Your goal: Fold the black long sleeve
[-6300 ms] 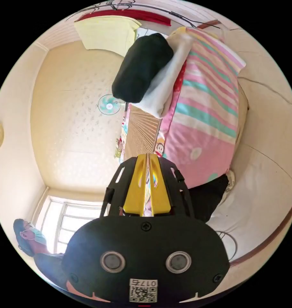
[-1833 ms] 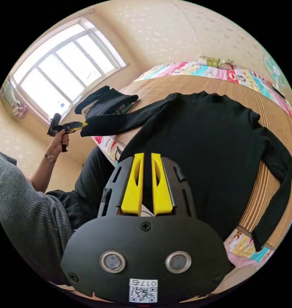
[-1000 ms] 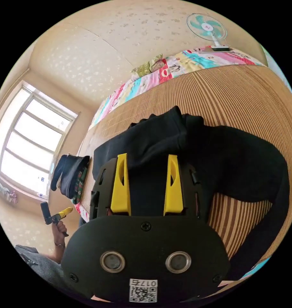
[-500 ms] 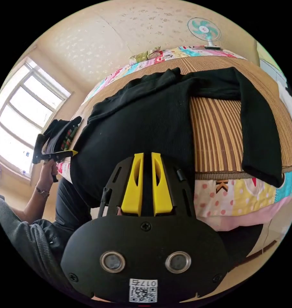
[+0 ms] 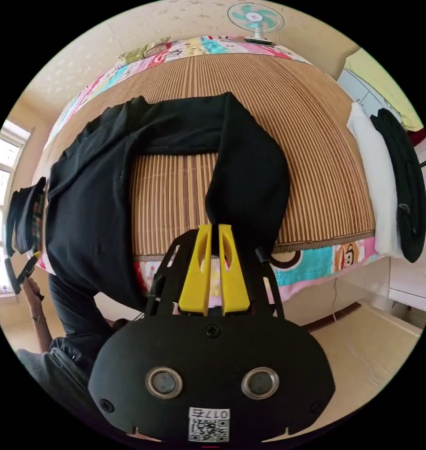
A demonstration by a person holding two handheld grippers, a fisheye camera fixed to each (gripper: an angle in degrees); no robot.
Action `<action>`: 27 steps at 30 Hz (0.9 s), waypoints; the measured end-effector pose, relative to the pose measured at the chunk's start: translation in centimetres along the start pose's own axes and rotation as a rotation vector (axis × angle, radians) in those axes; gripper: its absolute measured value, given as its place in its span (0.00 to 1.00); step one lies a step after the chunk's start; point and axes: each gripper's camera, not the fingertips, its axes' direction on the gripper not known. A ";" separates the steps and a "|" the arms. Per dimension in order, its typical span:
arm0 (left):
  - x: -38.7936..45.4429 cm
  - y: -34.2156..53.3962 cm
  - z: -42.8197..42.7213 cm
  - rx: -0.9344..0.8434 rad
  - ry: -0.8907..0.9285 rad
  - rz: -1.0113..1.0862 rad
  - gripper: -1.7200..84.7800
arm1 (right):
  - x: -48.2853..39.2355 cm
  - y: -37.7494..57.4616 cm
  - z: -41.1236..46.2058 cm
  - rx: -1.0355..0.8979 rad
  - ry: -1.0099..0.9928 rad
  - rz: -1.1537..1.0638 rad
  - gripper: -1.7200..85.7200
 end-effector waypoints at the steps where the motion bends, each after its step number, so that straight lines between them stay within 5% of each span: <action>1: -0.2 0.2 -0.2 0.008 0.025 -0.012 0.08 | 1.0 -0.1 -1.7 0.051 -0.128 0.005 0.07; 3: -0.7 0.4 -0.7 0.024 0.061 -0.033 0.08 | 6.7 1.2 -8.4 0.364 -0.609 0.039 0.07; 6: -1.2 0.7 -1.2 0.043 0.090 -0.050 0.08 | 15.7 4.4 -12.8 0.708 -0.862 0.205 0.07; 12: -1.6 0.8 -0.8 0.023 0.118 -0.064 0.09 | 27.4 11.8 -10.5 0.879 -0.767 0.716 0.17; 15: -1.3 0.8 -0.8 0.021 0.124 -0.058 0.08 | 25.7 15.3 -8.2 0.956 -0.806 0.765 0.18; 27: -1.0 0.5 -1.5 0.039 0.123 -0.057 0.09 | 21.3 8.9 -2.6 0.587 -0.500 0.920 0.10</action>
